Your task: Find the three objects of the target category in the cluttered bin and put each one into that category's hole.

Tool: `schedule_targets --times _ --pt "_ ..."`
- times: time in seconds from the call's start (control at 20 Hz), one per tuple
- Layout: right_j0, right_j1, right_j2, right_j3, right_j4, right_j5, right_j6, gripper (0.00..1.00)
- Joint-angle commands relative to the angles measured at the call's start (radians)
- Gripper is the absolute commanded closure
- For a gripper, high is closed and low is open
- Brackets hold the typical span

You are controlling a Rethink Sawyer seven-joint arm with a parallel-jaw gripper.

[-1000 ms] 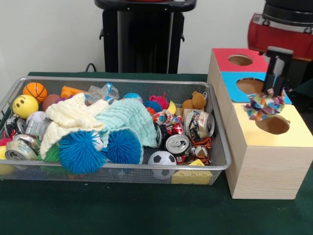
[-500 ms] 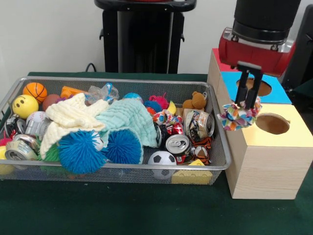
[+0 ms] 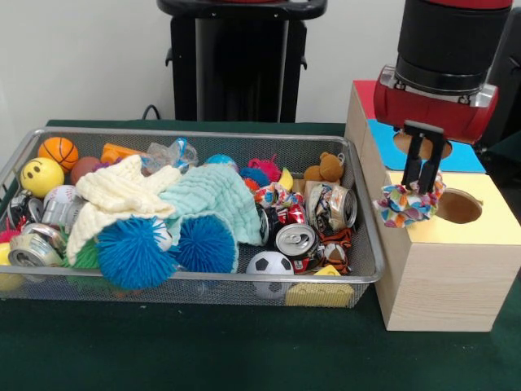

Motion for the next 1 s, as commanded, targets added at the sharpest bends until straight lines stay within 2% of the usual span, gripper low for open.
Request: schedule_targets --times 0.05,1.0 --pt "-0.005 0.002 0.103 0.067 -0.006 0.036 0.084 1.0" --pt "-0.008 -0.027 0.124 0.078 0.009 0.071 0.087 1.0"
